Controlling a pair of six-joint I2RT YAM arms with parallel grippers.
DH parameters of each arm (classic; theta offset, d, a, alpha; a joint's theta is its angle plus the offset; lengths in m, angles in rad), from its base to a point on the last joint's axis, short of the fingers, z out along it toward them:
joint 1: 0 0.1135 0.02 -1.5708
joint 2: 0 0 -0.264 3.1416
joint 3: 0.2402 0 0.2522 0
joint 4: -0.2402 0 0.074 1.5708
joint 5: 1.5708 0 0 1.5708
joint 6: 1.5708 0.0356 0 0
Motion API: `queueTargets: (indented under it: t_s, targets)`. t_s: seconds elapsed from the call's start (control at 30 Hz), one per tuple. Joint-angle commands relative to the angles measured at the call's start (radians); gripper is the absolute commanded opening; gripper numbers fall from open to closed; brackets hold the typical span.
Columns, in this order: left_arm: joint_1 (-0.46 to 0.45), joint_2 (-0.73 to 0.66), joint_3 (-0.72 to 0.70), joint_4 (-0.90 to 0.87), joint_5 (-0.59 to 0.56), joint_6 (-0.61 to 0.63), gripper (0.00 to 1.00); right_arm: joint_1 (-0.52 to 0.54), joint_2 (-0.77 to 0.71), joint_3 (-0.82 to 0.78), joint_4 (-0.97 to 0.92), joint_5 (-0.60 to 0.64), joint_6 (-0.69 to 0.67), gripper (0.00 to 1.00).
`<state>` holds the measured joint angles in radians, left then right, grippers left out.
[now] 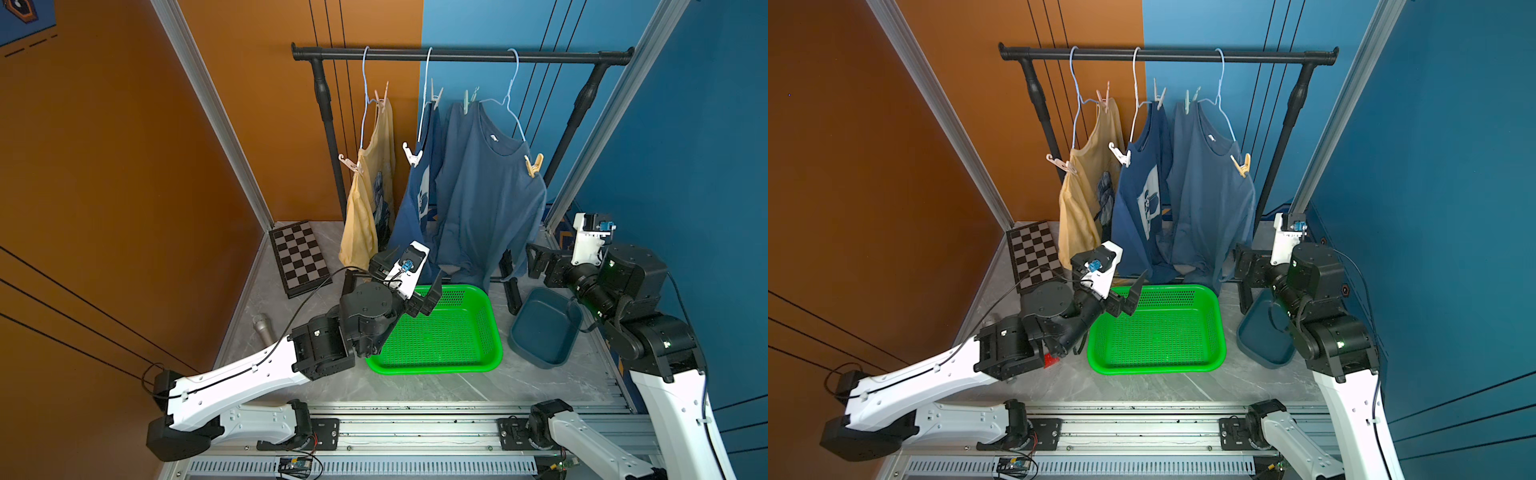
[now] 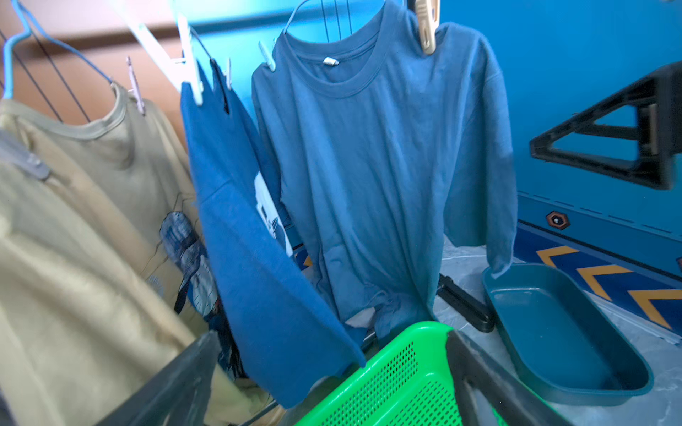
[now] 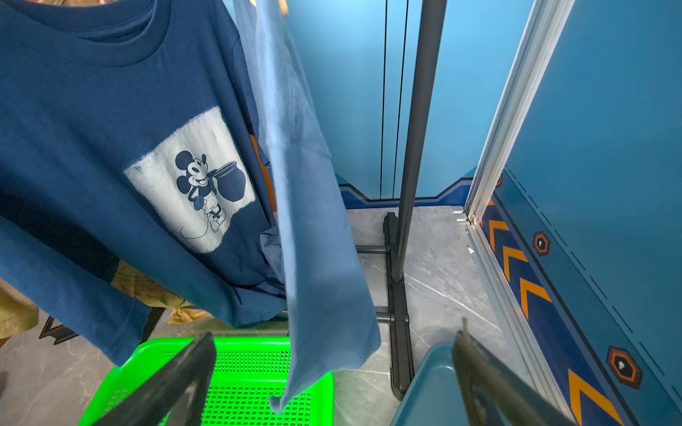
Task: Remove the clothespins securing t-shirts to the hanger
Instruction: Pick up the hanger from the clothes rail.
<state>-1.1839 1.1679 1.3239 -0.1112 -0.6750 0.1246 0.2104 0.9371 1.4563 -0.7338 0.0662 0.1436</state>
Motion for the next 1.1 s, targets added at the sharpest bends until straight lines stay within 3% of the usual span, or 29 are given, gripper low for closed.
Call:
queueTargets:
  t_s: [0.0, 0.57, 1.07]
  targets:
    - [0.048, 0.044, 0.106, -0.046, 0.101, -0.032, 0.98, -0.019, 0.06, 0.082, -0.026, -0.05, -0.035, 1.0]
    - [0.172, 0.403, 0.579, -0.068, 0.354, -0.062, 0.98, -0.195, 0.163, 0.211, 0.09, -0.302, -0.075, 0.95]
    - [0.241, 0.654, 0.995, -0.068, 0.442, -0.07, 0.98, -0.207, 0.25, 0.251, 0.194, -0.423, -0.065, 0.81]
